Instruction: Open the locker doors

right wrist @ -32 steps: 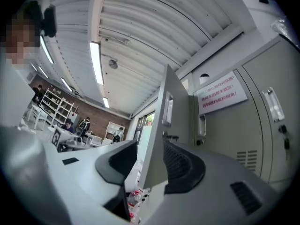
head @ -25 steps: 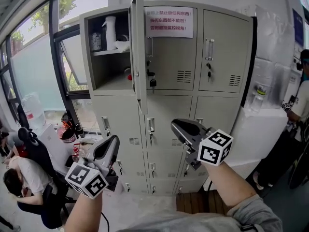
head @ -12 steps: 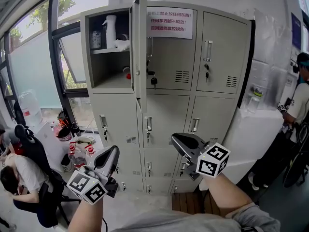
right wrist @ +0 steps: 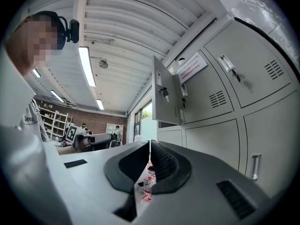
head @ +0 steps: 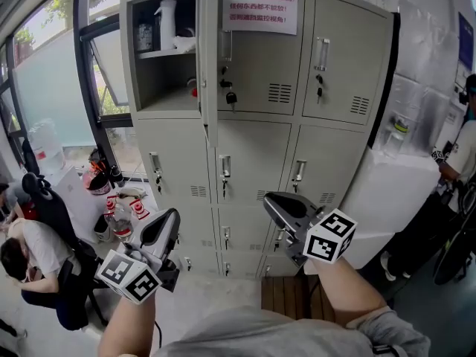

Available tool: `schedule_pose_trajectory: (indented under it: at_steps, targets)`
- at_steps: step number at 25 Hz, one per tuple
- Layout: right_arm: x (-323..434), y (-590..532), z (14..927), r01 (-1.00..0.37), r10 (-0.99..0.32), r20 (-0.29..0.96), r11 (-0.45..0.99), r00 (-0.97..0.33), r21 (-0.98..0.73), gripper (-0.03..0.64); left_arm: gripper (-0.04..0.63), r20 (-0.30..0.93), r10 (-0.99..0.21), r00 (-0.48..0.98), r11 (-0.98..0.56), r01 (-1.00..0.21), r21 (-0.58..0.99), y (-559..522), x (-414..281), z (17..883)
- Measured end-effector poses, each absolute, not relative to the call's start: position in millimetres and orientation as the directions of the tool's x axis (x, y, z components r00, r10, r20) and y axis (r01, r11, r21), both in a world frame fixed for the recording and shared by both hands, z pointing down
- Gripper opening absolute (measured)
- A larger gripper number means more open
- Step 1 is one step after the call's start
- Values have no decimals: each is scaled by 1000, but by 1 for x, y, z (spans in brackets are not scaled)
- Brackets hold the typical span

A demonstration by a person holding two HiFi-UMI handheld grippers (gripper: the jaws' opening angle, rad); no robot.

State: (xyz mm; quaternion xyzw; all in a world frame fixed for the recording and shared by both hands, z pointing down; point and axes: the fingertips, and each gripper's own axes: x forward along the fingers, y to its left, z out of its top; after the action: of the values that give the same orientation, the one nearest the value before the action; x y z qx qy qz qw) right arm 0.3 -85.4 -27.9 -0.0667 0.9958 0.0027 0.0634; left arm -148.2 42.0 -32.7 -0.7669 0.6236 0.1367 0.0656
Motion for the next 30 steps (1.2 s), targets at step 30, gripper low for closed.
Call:
schedule_pose_trajectory:
  at_steps: [30]
  targets:
    - [132, -202, 285, -510, -489, 146, 835, -860, -205, 14, 3, 125, -893, 432, -382, -875, 299, -90, -9, 232]
